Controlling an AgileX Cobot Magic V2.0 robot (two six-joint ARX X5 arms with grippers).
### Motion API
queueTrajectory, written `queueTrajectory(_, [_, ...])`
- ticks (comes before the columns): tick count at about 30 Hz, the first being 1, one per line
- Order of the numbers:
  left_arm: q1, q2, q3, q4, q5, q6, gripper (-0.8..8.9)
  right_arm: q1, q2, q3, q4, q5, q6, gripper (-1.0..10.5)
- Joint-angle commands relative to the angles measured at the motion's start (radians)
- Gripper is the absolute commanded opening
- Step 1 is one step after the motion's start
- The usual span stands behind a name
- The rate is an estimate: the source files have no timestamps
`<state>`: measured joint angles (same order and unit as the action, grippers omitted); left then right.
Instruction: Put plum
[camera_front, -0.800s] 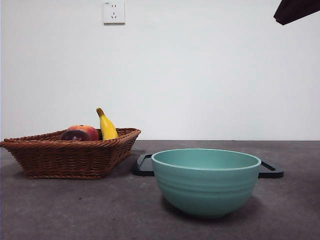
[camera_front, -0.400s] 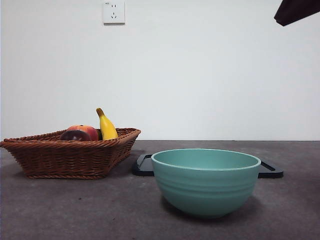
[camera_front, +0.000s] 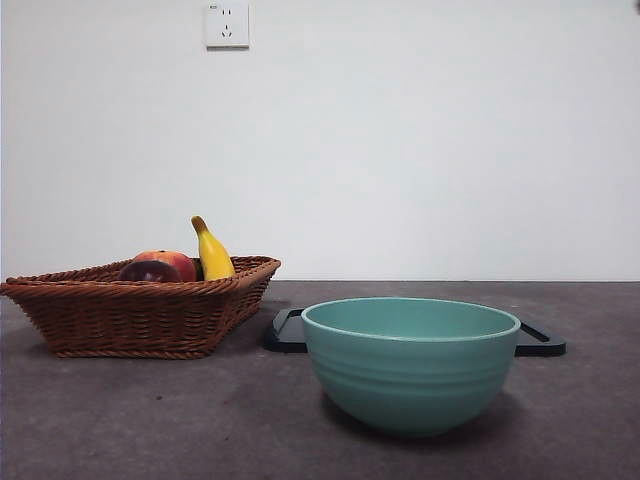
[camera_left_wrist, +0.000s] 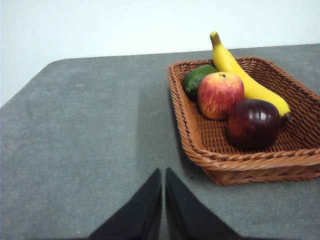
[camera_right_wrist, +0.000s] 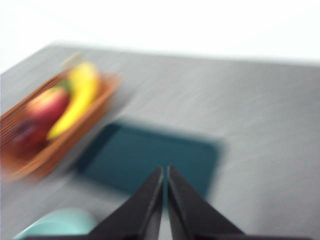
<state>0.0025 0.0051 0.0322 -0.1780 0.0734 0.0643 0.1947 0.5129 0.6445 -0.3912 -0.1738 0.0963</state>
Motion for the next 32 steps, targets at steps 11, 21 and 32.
queueTrajectory(11, [0.002, -0.002, -0.021, -0.009, -0.003, -0.003, 0.09, -0.235, -0.353, -0.454, 0.341, 0.127, -0.053, 0.1])
queueTrajectory(21, [0.002, -0.002, -0.021, -0.009, -0.003, -0.003, 0.09, -0.277, -0.456, -0.586, 0.354, 0.156, -0.052, 0.1])
queueTrajectory(32, [0.002, -0.002, -0.021, -0.009, -0.003, -0.003, 0.10, -0.277, -0.509, -0.634, 0.296, 0.156, -0.052, 0.1])
